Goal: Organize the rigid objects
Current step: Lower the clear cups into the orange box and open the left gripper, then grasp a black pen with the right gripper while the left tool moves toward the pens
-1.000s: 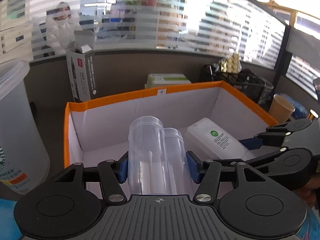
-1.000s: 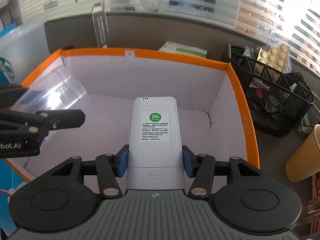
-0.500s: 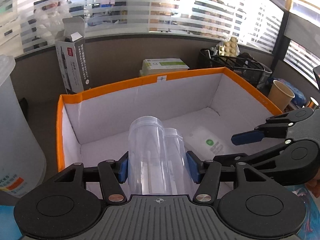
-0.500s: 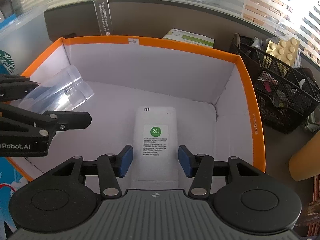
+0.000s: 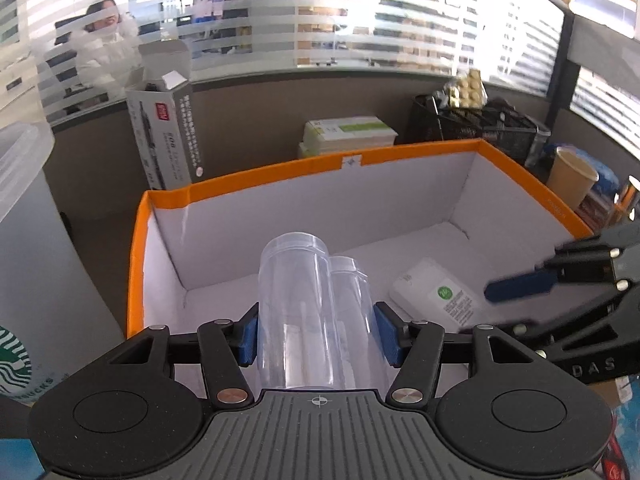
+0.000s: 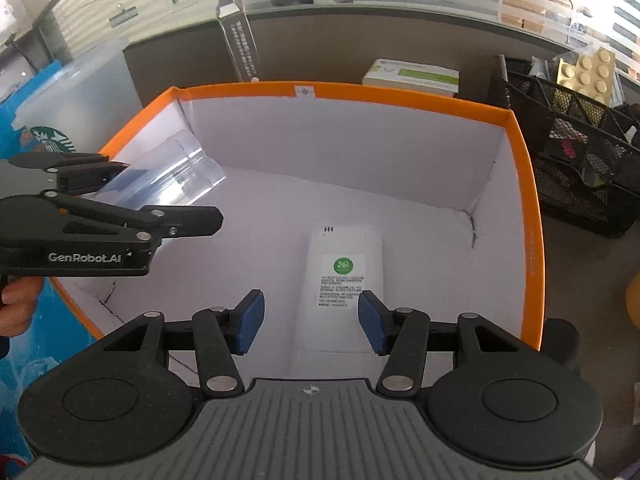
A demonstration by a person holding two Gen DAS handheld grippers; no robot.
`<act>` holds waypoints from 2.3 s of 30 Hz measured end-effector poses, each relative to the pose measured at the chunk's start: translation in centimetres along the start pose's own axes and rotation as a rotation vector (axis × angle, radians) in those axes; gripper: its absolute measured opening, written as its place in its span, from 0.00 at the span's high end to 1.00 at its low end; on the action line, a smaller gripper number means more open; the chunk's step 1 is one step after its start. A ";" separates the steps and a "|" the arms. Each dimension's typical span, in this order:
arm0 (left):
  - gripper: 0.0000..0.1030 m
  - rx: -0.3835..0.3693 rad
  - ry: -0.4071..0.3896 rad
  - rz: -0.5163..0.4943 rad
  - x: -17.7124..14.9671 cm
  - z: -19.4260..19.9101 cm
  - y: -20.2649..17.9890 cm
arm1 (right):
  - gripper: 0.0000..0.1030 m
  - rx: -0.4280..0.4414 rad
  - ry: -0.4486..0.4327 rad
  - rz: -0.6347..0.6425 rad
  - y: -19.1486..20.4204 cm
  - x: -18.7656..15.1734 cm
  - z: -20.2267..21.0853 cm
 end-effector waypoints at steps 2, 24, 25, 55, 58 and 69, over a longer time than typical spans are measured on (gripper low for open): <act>0.44 0.035 0.009 -0.004 -0.1 0.0 -0.2 | 0.50 -0.019 -0.037 0.010 0.0 0.1 0.3; 0.01 0.111 -0.046 0.018 0.3 2.5 -2.1 | 0.36 -0.063 -0.286 0.011 -2.4 -1.8 9.7; 0.01 0.118 -0.075 0.003 0.5 3.5 -2.2 | 0.36 -0.058 -0.298 0.003 -2.5 -2.0 10.3; 0.00 0.034 -0.052 0.091 -16.2 10.1 -1.4 | 0.86 0.091 -0.251 0.220 7.3 -13.5 9.2; 0.00 0.018 -0.038 0.087 -16.9 9.8 -1.9 | 0.87 0.063 -0.213 0.273 7.4 -14.6 8.4; 0.00 -0.029 -0.032 0.135 -17.5 10.0 -1.9 | 0.87 0.134 -0.210 0.261 10.7 -15.4 8.0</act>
Point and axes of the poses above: each gripper's, at about its wrist camera, not at the fingertips, and z roughly against the way its jaws point, y to its left, x to its top, the point moved 10 cm from there along -z, roughly the way its jaws point, and after that the axes turned 3 degrees about -x, right-handed, at the moved point
